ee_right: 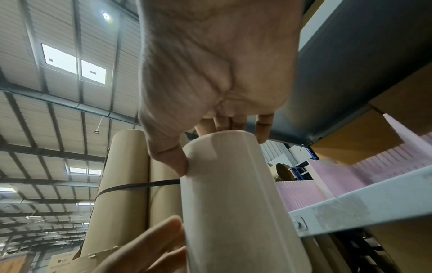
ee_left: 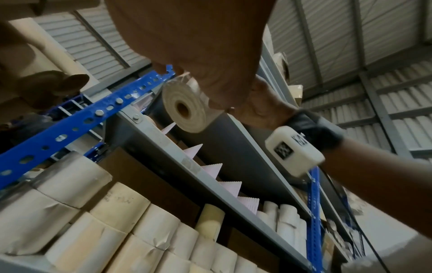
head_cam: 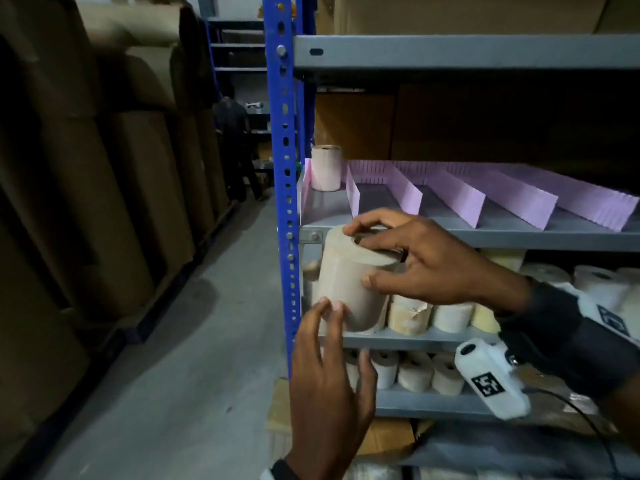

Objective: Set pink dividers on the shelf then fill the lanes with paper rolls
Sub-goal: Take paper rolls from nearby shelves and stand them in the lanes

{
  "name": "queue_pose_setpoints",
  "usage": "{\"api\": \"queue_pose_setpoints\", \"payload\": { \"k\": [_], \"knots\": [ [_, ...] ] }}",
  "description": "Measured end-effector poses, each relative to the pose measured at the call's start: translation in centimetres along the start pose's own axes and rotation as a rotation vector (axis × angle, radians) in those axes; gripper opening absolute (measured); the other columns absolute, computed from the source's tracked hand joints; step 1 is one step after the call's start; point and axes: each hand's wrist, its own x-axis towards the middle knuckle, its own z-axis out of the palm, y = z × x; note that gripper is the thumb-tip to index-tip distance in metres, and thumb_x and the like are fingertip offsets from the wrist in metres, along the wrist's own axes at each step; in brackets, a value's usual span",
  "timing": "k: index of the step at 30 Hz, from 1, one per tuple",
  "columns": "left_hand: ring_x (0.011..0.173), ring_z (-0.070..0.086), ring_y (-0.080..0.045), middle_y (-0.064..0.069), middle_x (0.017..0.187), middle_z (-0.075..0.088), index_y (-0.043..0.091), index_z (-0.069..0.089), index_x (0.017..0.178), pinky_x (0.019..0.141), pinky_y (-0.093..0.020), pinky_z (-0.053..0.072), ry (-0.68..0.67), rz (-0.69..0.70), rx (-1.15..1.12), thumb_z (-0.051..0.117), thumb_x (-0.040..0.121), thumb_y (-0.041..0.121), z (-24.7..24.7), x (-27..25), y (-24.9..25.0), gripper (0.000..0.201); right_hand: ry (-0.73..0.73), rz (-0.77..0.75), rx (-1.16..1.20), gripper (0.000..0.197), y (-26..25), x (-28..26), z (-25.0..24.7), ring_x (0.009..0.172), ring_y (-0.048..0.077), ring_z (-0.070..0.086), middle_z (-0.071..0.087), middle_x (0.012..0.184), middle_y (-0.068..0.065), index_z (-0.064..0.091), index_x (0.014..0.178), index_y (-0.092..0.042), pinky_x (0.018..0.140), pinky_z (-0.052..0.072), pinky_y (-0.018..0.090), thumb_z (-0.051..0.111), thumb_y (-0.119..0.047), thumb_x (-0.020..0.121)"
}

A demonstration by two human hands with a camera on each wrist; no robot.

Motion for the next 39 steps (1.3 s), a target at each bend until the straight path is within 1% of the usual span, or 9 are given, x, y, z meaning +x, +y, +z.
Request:
{"api": "queue_pose_setpoints", "payload": {
  "k": [3, 5, 8, 17, 23, 28, 33, 35, 39],
  "knots": [
    [0.145, 0.04, -0.042, -0.021, 0.159, 0.035, 0.003, 0.042, 0.153, 0.103, -0.055, 0.051, -0.133, 0.079, 0.126, 0.064, 0.087, 0.025, 1.2, 0.1, -0.6, 0.073, 0.002, -0.003, -0.07, 0.036, 0.7, 2.7, -0.1, 0.122, 0.003, 0.048, 0.05, 0.136, -0.01, 0.072, 0.115, -0.01, 0.093, 0.053, 0.031, 0.073, -0.026, 0.083],
    [0.151, 0.03, -0.044, -0.022, 0.163, 0.029, 0.001, 0.04, 0.154, 0.111, -0.061, 0.042, -0.24, 0.061, 0.229, 0.071, 0.082, 0.027, 2.0, 0.9, -1.1, 0.083, 0.015, -0.027, -0.092, 0.036, 1.4, 4.3, -0.2, 0.121, 0.005, 0.049, 0.051, 0.136, -0.007, 0.072, 0.115, -0.009, 0.093, 0.053, 0.032, 0.074, -0.024, 0.083],
    [0.153, 0.023, -0.046, -0.024, 0.166, 0.023, -0.001, 0.036, 0.156, 0.11, -0.066, 0.038, -0.33, 0.001, 0.312, 0.073, 0.08, 0.035, 3.2, 2.6, -1.6, 0.092, 0.017, -0.047, -0.149, 0.035, 2.4, 6.5, -0.5, 0.119, 0.009, 0.051, 0.052, 0.135, -0.003, 0.072, 0.114, -0.007, 0.093, 0.052, 0.035, 0.073, -0.024, 0.082],
    [0.158, 0.009, -0.04, -0.02, 0.17, 0.01, 0.002, 0.026, 0.16, 0.12, -0.064, 0.027, -0.298, -0.048, 0.347, 0.054, 0.087, 0.043, 6.7, 7.8, -4.6, 0.088, -0.012, -0.061, -0.239, 0.04, 6.5, 12.6, -2.4, 0.123, 0.011, 0.047, 0.052, 0.135, -0.003, 0.071, 0.115, -0.006, 0.093, 0.053, 0.034, 0.07, -0.031, 0.084],
    [0.158, 0.005, -0.037, -0.02, 0.17, 0.008, 0.004, 0.024, 0.161, 0.124, -0.062, 0.018, -0.293, -0.073, 0.356, 0.065, 0.085, 0.041, 8.6, 9.2, -5.8, 0.093, -0.064, -0.059, -0.286, 0.043, 8.6, 15.2, -2.2, 0.122, 0.008, 0.045, 0.052, 0.136, -0.005, 0.07, 0.115, -0.009, 0.088, 0.046, 0.023, 0.068, -0.037, 0.083],
    [0.158, 0.005, -0.037, -0.019, 0.171, 0.004, 0.006, 0.022, 0.162, 0.124, -0.062, 0.015, -0.312, -0.066, 0.375, 0.063, 0.084, 0.043, 9.4, 10.0, -6.8, 0.096, -0.079, -0.028, -0.27, 0.039, 9.7, 16.5, -2.2, 0.123, 0.01, 0.047, 0.053, 0.138, -0.003, 0.07, 0.117, -0.009, 0.089, 0.049, 0.029, 0.068, -0.033, 0.085],
    [0.159, 0.002, -0.035, -0.017, 0.172, 0.001, 0.007, 0.019, 0.163, 0.125, -0.06, 0.011, -0.327, -0.065, 0.388, 0.061, 0.088, 0.045, 9.9, 11.2, -7.9, 0.094, -0.156, 0.001, -0.33, 0.038, 10.2, 18.1, -2.9, 0.124, 0.011, 0.047, 0.051, 0.142, -0.002, 0.07, 0.118, -0.01, 0.089, 0.045, 0.025, 0.066, -0.034, 0.089],
    [0.159, 0.006, -0.035, -0.018, 0.171, 0.006, 0.005, 0.023, 0.162, 0.124, -0.061, 0.012, -0.33, -0.064, 0.396, 0.064, 0.087, 0.044, 10.2, 11.6, -8.2, 0.094, -0.183, 0.01, -0.377, 0.038, 10.4, 18.7, -3.1, 0.126, 0.013, 0.047, 0.051, 0.144, -0.002, 0.071, 0.117, -0.012, 0.092, 0.045, 0.028, 0.065, -0.036, 0.089],
    [0.157, 0.014, -0.038, -0.021, 0.169, 0.016, 0.003, 0.029, 0.16, 0.122, -0.064, 0.022, -0.37, -0.048, 0.455, 0.065, 0.085, 0.044, 11.2, 12.0, -9.4, 0.093, -0.25, 0.08, -0.447, 0.036, 11.3, 20.3, -3.4, 0.12, 0.022, 0.056, 0.057, 0.139, 0.002, 0.072, 0.114, -0.014, 0.096, 0.051, 0.044, 0.064, -0.039, 0.089]
  ]
}}
